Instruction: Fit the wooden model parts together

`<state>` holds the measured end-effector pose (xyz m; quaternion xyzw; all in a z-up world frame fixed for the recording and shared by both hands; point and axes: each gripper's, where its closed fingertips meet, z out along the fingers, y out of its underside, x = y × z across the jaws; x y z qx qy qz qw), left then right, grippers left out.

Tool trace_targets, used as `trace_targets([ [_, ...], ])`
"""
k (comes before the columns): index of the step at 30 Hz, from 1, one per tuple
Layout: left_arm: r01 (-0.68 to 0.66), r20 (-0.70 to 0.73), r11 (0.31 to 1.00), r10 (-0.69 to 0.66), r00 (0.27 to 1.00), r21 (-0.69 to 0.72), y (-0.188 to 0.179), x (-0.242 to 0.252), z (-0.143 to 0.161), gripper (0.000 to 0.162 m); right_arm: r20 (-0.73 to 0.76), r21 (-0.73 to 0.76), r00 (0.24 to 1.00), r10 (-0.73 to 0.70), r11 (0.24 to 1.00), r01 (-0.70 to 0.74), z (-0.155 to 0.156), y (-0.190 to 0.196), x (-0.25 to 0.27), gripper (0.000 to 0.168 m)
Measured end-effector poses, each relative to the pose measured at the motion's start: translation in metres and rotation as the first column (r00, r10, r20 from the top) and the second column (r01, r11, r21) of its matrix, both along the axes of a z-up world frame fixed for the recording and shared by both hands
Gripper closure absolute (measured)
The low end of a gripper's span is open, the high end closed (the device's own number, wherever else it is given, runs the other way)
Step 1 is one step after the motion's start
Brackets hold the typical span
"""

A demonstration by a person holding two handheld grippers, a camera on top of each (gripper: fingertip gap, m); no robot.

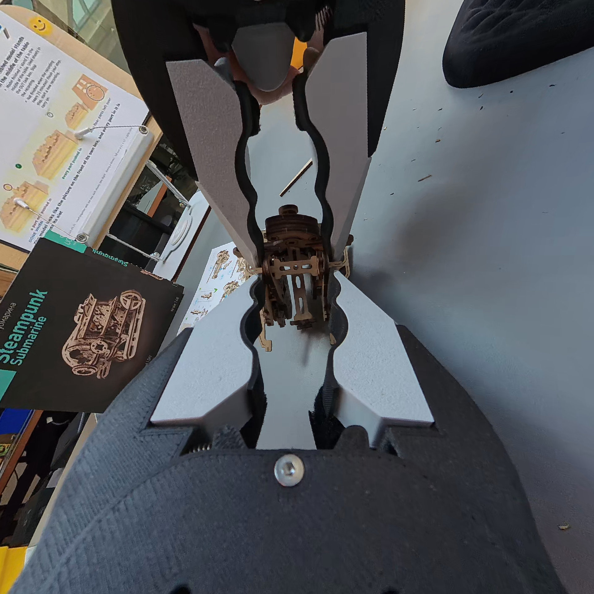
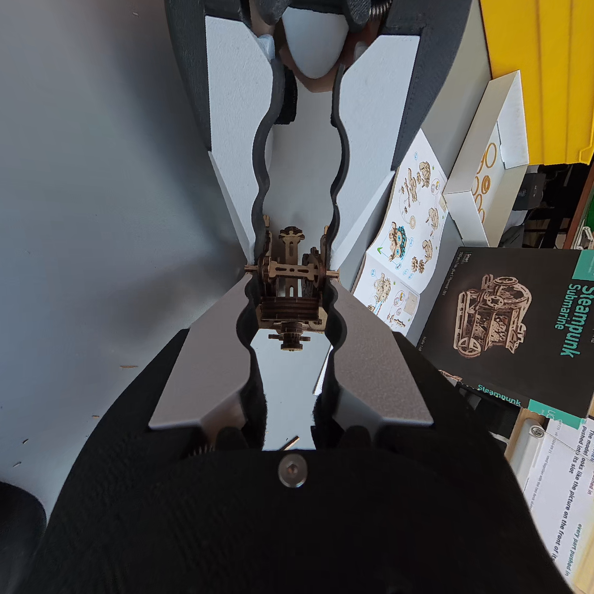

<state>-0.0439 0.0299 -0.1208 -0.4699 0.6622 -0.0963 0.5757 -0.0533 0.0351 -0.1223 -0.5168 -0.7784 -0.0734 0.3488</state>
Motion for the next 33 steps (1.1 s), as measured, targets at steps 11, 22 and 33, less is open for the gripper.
trace_targets([
  [11, -0.002, 0.025, 0.995, -0.001, 1.0, 0.101, 0.0021, -0.0016, 0.0063, 0.124, -0.056, 0.05, 0.998, -0.003, 0.999, 0.005, 0.0053, 0.0026, -0.0016, 0.13],
  [22, -0.004, 0.008, 0.988, 0.002, 1.0, 0.157, -0.0005, -0.0029, 0.0057, 0.124, -0.116, 0.027, 0.993, 0.019, 1.0, -0.016, 0.0049, -0.0006, -0.0041, 0.129],
  [33, -0.011, 0.01, 0.985, 0.009, 1.0, 0.175, -0.002, -0.0054, 0.007, 0.124, -0.156, 0.067, 0.988, 0.016, 0.998, -0.005, 0.0072, -0.001, -0.0068, 0.126],
])
